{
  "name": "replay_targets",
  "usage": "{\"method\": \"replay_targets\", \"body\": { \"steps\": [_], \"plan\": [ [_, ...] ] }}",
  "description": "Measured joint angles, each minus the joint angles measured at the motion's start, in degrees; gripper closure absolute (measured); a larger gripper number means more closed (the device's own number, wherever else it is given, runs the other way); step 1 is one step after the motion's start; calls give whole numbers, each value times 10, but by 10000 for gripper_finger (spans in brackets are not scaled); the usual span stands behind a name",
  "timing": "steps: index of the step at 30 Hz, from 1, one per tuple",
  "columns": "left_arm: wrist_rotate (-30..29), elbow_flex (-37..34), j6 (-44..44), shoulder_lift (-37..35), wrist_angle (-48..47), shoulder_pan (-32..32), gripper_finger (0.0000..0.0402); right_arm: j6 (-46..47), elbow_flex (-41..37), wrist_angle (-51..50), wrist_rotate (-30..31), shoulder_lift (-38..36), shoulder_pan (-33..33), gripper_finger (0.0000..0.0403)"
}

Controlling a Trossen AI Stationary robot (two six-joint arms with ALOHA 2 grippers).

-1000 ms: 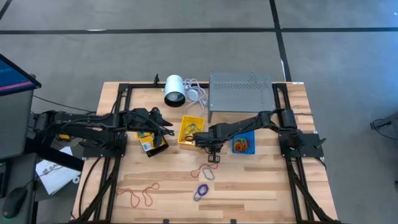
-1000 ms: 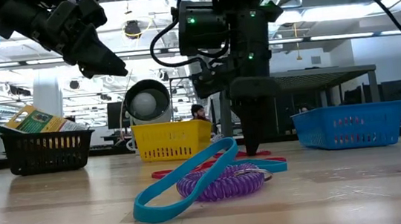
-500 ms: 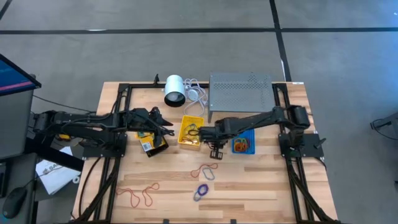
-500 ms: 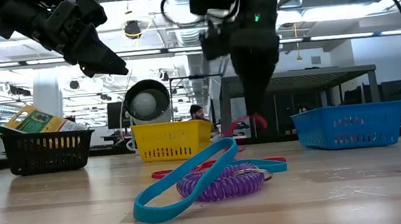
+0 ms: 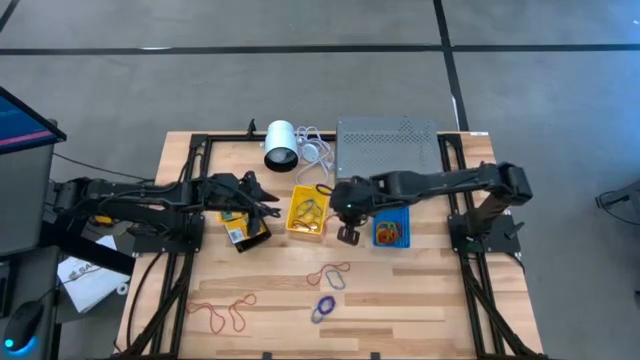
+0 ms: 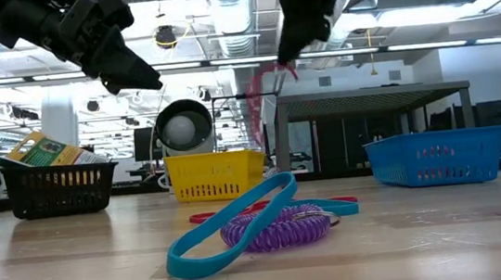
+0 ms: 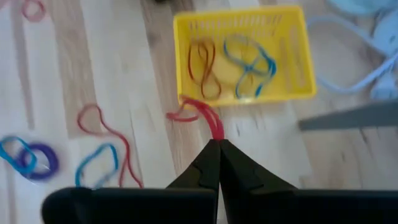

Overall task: Pick & Place Office Desk Supplies
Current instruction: Put the top red rubber band into the yellow basket

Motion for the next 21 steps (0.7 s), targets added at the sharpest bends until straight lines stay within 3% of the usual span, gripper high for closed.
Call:
{"method": "replay_targets", "body": {
  "steps": [21],
  "plan": [
    [0,0,2,0,36,0,257,-41,1,112,-20,-12,-39,403]
  ]
}}
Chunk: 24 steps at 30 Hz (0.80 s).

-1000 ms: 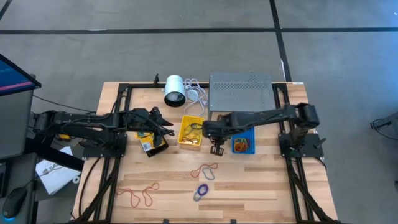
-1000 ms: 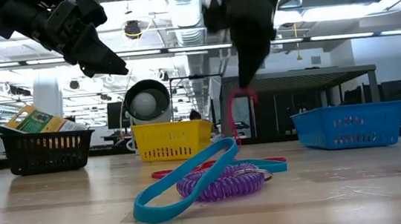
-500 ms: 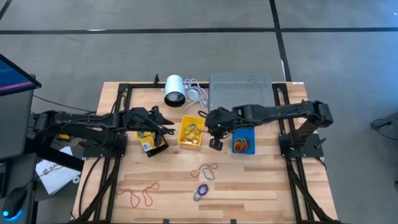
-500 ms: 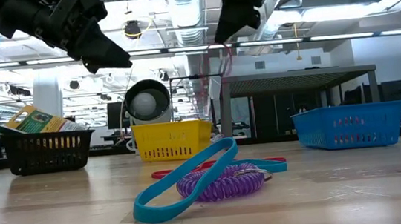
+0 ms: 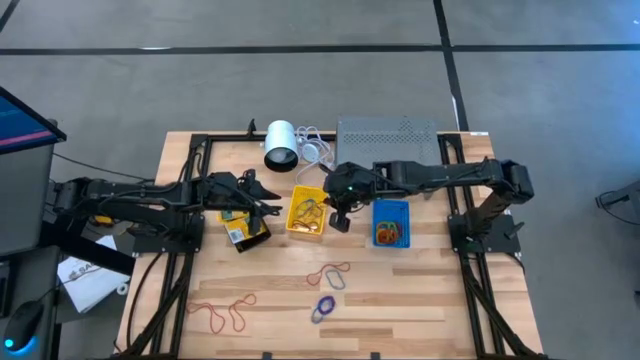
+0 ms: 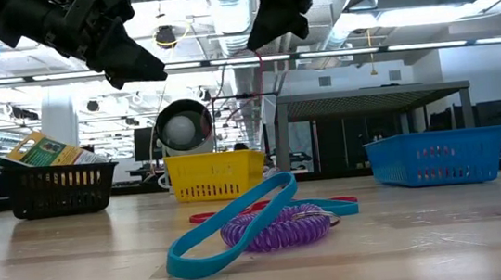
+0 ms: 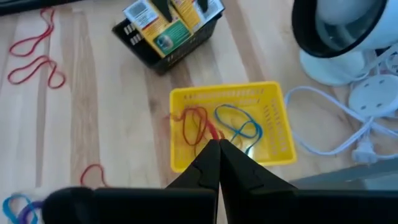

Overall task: Pick & Place Office Desk Supplies
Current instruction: Put the top red rubber band into the yellow basket

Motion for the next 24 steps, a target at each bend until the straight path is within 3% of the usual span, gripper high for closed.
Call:
{"method": "replay_targets", "body": {
  "steps": [24],
  "plan": [
    [0,0,0,0,1,0,257,-10,0,64,-43,0,-17,403]
  ]
}}
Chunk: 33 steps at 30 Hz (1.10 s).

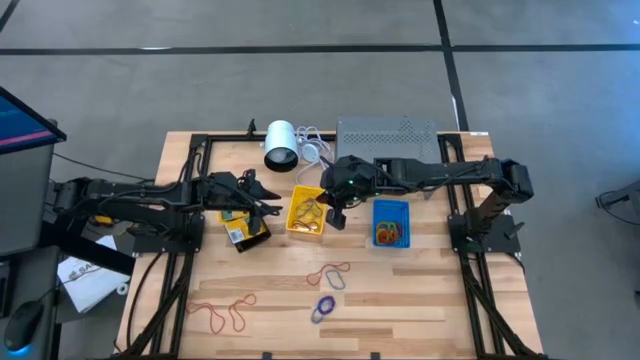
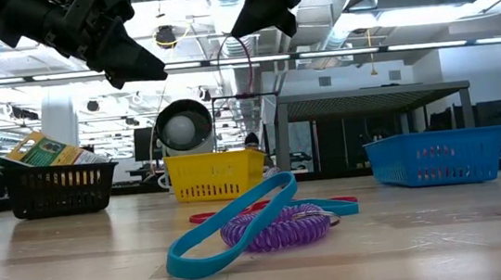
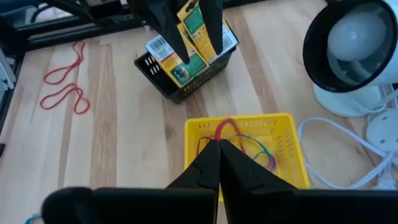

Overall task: Pick & Place Office Desk Supplies
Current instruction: Put the top red rubber band into the yellow basket

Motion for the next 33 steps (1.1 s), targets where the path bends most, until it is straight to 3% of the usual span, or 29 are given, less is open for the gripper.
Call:
{"method": "replay_targets", "body": {
  "steps": [16,26,29,33],
  "plan": [
    [0,0,0,0,1,0,257,0,-1,51,-47,112,0,403],
    [0,0,0,0,1,0,257,7,-1,59,-58,124,-8,399],
    [0,0,0,0,1,0,257,6,-1,63,-58,124,-13,376],
    [0,0,0,0,1,0,257,6,-1,58,-58,124,-21,313]
  ]
}}
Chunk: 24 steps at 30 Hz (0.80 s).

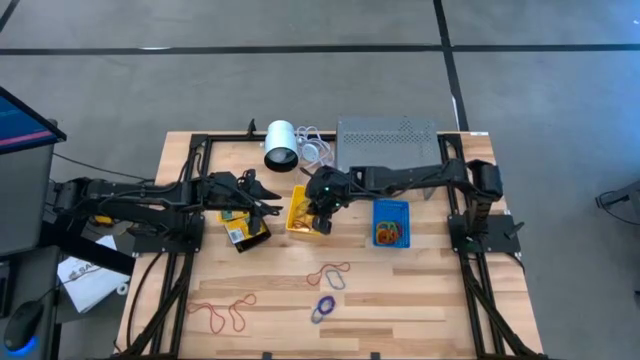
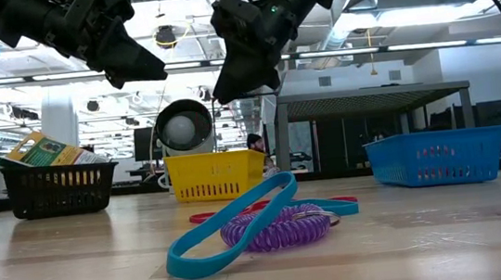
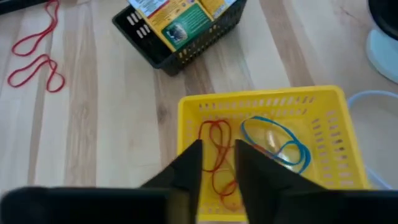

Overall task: Pick & Place Office Desk Supplies
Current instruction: Put the top red rubber band into the yellow basket

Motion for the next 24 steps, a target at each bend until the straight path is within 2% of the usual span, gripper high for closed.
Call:
{"method": "replay_targets", "body": {
  "steps": [6,10,15,21,24],
  "plan": [
    [0,0,0,0,0,0,257,31,0,0,2,0,-11,197],
    [2,0,-1,0,3,-1,257,53,0,-9,2,-9,-13,162],
    [50,0,-2,0,38,-12,257,53,0,-28,11,-50,1,172],
    [61,0,-8,3,91,-46,257,59,0,-161,25,-117,24,209],
    [61,7,-15,21,98,-74,257,85,0,-219,69,-139,50,227]
  ]
}}
